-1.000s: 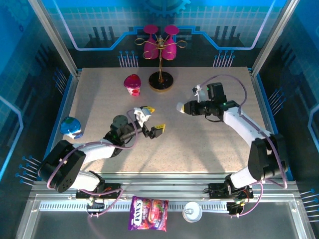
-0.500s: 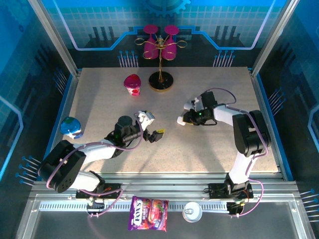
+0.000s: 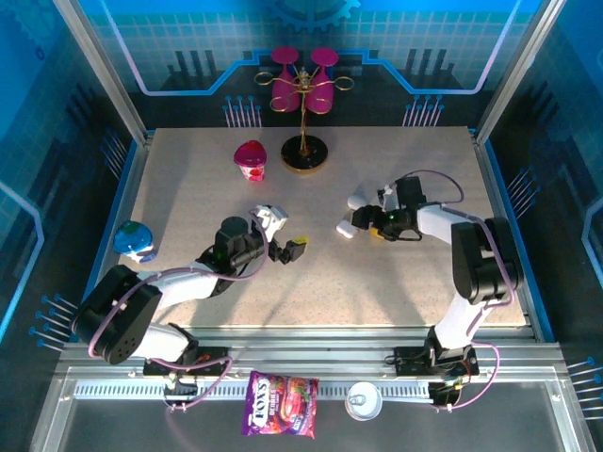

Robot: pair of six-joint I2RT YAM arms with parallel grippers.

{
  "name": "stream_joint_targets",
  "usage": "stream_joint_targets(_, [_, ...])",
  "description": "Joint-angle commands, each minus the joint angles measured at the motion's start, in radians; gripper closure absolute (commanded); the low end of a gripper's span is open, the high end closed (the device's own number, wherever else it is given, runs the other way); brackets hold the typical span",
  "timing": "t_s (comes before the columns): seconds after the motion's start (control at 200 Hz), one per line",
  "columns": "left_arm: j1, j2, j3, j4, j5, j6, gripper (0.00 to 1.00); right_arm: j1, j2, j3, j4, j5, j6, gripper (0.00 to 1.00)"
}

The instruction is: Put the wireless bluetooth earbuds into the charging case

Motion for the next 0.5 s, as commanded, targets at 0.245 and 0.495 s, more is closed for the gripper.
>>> stream_joint_targets(0.245, [0.114, -0.167, -0.047, -0.101, -0.392, 0.003, 0.01, -0.020, -0.368, -0.097, 0.045, 0.481, -0.222, 0.05])
stream_joint_targets(0.495, [0.241, -0.194, -0.106, -0.088, -0.440, -0.002, 0.01, -0.035, -0.455, -0.281, 0.395, 0.659, -0.435, 0.00])
